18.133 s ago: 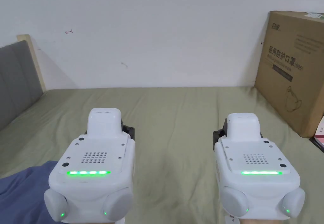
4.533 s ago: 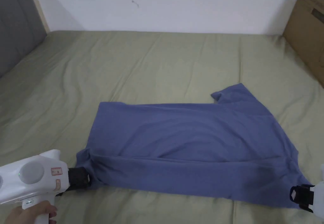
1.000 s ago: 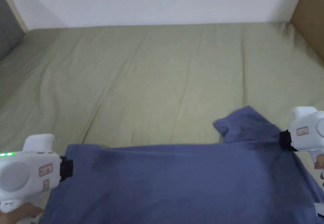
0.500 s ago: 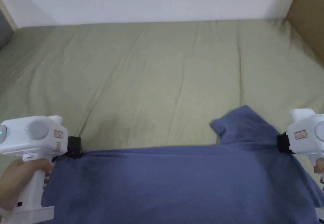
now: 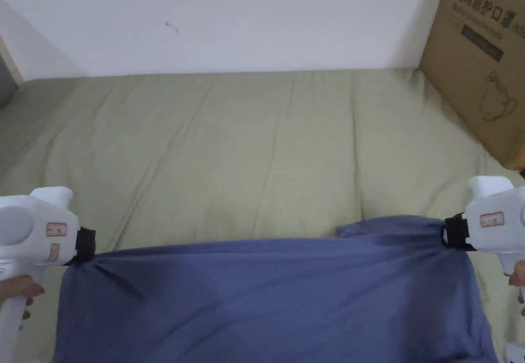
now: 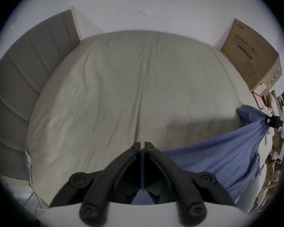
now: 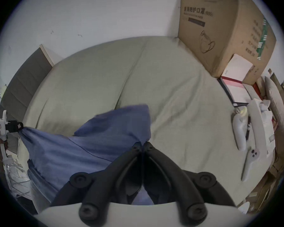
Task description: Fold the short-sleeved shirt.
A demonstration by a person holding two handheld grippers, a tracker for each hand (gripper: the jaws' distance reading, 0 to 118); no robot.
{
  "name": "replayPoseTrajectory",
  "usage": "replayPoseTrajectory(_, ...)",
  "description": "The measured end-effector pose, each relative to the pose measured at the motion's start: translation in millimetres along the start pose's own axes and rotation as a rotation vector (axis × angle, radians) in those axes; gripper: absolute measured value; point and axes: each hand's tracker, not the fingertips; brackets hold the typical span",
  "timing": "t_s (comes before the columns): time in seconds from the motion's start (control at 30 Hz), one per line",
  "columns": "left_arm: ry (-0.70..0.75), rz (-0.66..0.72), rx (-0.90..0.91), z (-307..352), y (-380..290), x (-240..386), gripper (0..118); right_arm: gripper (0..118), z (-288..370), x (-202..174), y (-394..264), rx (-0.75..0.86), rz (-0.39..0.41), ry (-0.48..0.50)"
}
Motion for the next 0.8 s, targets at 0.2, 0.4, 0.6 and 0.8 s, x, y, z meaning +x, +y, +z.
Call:
replayPoseTrajectory(0.2,-0.037,-0.003,0.051,67,-64,-12,2,0,70,7,-76,0.024,-0.008,0.008)
replayPoseTrajectory(0.4,-0.052,0.030,-0.027,77,-153,-24,2,0,91,8,-177,-0.088,-0.016,0.008)
replayPoseTrajectory(0.6,-0.020,0.055,-0.122,50,-211,-30,2,0,72,11,-235,-0.180,-0.048,0.000)
replayPoseTrajectory(0.8,0.020,0.082,-0.108,51,-212,-26,101,80,70,-1,-226,-0.165,0.053,-0.122)
